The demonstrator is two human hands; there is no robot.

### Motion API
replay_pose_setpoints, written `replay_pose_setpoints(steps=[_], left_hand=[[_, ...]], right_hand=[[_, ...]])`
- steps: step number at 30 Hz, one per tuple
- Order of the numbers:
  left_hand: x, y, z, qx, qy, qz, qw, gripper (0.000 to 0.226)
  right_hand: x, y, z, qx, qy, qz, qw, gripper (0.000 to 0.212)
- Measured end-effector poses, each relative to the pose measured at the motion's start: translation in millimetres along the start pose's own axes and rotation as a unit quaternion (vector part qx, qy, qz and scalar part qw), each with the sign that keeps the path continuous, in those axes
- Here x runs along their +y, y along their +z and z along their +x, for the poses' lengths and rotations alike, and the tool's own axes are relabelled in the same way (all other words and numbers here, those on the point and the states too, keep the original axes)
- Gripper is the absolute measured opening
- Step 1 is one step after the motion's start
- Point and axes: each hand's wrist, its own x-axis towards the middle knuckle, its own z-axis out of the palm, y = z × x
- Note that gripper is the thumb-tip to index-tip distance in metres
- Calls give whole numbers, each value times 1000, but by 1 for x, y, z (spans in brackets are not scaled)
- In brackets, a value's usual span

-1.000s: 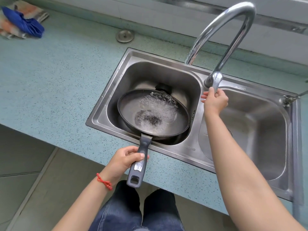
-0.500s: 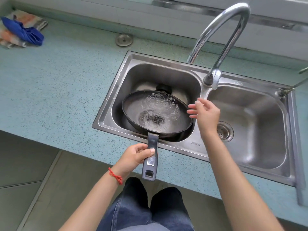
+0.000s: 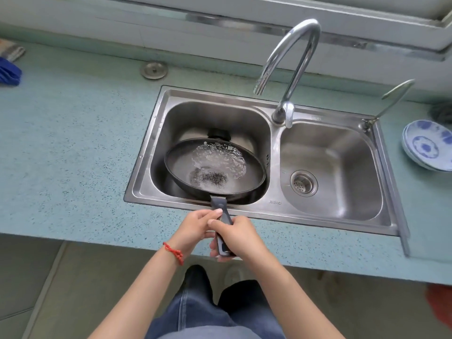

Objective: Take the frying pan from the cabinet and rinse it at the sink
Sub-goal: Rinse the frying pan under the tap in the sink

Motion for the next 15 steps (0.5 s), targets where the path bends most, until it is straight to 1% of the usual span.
replay_pose_setpoints(steps=[2,5,7,10,15], left_hand=[[1,-2,-1,-5,-2,-15,1000,34],[0,-2,-2,-30,-1,-38,999,33],[-1,-1,-2,-33,1,-44,998,30],[0,4,-3,-25,5,-55,998,26],[3,11,-7,-43,5,-74,996,23]], right_hand=[[-4,1,-1,-4,3,37,999,15],[-3,3,-2,22,-16,38,999,11],[0,4,-4,33,-25,42,998,10],[2,1,-7,42,-45,69,996,14],[6,-9,-20,28,-70,114,991,26]])
